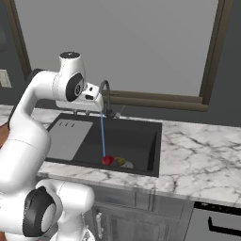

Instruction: Pick the pear, kiwi from the sink and place them on the cutting board to airdry. Then turn off the sink faucet.

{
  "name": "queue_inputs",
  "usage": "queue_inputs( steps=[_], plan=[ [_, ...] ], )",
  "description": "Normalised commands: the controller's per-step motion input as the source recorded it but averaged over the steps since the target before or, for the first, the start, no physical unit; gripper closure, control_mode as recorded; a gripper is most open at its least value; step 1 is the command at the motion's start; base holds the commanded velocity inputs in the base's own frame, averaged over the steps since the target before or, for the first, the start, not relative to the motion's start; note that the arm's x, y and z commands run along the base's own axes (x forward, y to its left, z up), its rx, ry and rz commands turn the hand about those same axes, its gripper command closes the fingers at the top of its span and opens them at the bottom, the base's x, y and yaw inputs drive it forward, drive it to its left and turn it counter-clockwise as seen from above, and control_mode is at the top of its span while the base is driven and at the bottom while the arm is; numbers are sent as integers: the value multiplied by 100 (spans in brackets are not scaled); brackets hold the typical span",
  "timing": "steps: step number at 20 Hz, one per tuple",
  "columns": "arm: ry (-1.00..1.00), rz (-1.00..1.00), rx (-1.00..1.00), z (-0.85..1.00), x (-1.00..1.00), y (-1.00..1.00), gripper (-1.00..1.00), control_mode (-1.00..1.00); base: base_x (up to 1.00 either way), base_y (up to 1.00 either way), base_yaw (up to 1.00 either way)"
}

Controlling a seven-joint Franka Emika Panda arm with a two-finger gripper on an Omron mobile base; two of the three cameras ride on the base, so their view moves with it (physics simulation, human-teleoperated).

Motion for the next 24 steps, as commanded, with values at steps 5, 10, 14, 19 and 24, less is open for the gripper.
queue_inputs(
  steps=[5,10,14,19,24],
  plan=[
    [0,0,0,-1,-2,4,-100,-100,0,0,0],
    [1,0,0,-29,-6,-4,-100,-100,0,0,0],
    [0,0,0,-53,1,-2,-100,-100,0,0,0],
    [0,0,0,-36,13,-1,-100,-100,0,0,0],
    [0,0,-2,-20,24,0,-100,-100,0,0,0]
  ],
)
